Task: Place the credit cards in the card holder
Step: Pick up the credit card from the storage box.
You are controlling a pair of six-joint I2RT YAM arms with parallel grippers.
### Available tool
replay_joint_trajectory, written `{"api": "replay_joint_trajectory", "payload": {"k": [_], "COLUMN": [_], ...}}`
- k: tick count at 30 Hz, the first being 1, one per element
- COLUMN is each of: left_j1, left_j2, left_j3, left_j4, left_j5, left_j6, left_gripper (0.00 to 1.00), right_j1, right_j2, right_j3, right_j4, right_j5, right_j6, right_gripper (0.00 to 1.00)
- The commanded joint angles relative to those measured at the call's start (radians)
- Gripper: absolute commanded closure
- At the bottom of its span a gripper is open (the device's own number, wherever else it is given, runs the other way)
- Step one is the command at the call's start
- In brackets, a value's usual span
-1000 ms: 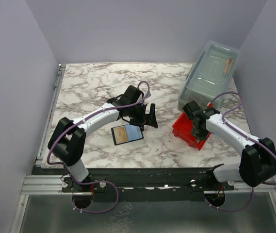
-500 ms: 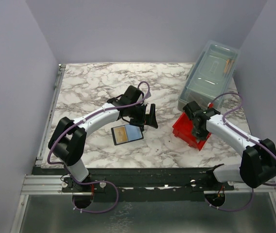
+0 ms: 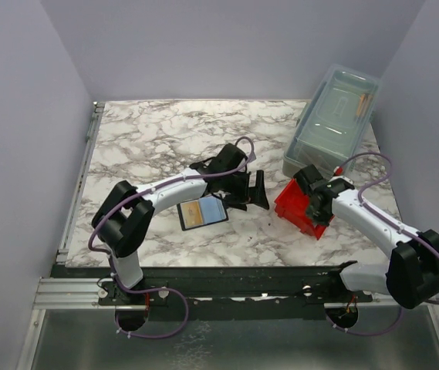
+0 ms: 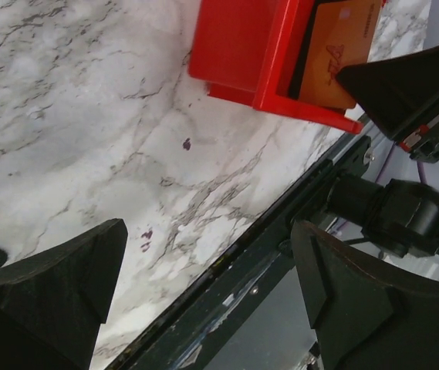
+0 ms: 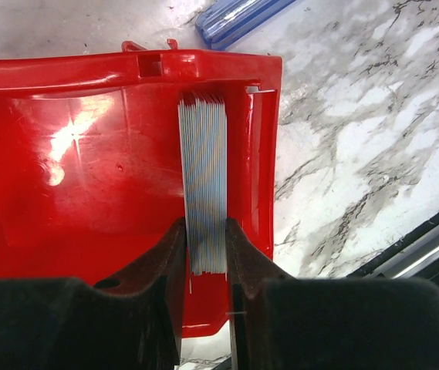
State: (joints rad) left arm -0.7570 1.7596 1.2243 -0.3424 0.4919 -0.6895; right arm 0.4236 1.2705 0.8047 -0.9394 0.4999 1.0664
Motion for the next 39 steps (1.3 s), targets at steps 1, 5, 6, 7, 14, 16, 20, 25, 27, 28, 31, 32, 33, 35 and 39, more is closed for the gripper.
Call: {"api": "replay_joint_trajectory", "payload": {"k": [1,5,6,7,14,16,20,25,27,28,31,32,33,35,39], "left_j1": [-0.033,-0.076,-0.082,-0.087,-0.117,-0.116,-0.112,-0.084,-0.077,-0.075,-0.069,-0.067,-0.065,-0.064,-0.063], "left_j2": [0.065,0.16,0.189,0.219,0.352,0.381,0.4,0.399,0.398,0.399,0.398,0.398,0.397,0.395,0.393], "left_j3": [0.086,0.196,0.221,0.248,0.378,0.411,0.44,0.45,0.457,0.461,0.474,0.474,0.473,0.472,0.471], "left_j4": [0.106,0.102,0.099,0.091,0.037,-0.01,-0.06,-0.095,-0.106,-0.109,-0.128,-0.132,-0.134,-0.138,-0.138], "left_j5": [-0.146,-0.25,-0.268,-0.282,-0.363,-0.409,-0.497,-0.536,-0.54,-0.534,-0.517,-0.51,-0.504,-0.494,-0.442], "left_j6": [-0.125,-0.088,-0.082,-0.081,-0.067,-0.043,0.011,0.06,0.08,0.087,0.105,0.112,0.117,0.128,0.13], "left_gripper": [0.07,0.1,0.12,0.13,0.17,0.19,0.22,0.28,0.28,0.28,0.28,0.28,0.28,0.28,0.28], "right_j1": [-0.005,-0.005,-0.005,-0.005,-0.005,-0.005,-0.005,-0.005,-0.005,-0.005,-0.005,-0.006,-0.008,-0.019,-0.026], "right_j2": [0.012,-0.006,-0.007,-0.009,-0.014,-0.017,-0.028,-0.02,-0.007,0.001,0.022,0.026,0.028,0.033,0.02], "right_j3": [-0.063,-0.085,-0.091,-0.099,-0.118,-0.118,-0.127,-0.128,-0.128,-0.127,-0.122,-0.121,-0.12,-0.121,-0.114], "right_j4": [0.028,0.057,0.063,0.07,0.089,0.09,0.098,0.116,0.127,0.134,0.136,0.137,0.138,0.139,0.127], "right_j5": [-0.037,-0.041,-0.044,-0.045,-0.027,-0.025,-0.025,-0.023,-0.025,-0.027,-0.017,-0.013,-0.01,-0.01,-0.014], "right_j6": [0.041,0.047,0.049,0.05,0.054,0.054,0.056,0.052,0.05,0.049,0.049,0.049,0.047,0.04,0.039], "right_gripper": [0.77,0.77,0.77,0.77,0.77,0.77,0.77,0.76,0.76,0.76,0.67,0.64,0.61,0.59,0.58]}}
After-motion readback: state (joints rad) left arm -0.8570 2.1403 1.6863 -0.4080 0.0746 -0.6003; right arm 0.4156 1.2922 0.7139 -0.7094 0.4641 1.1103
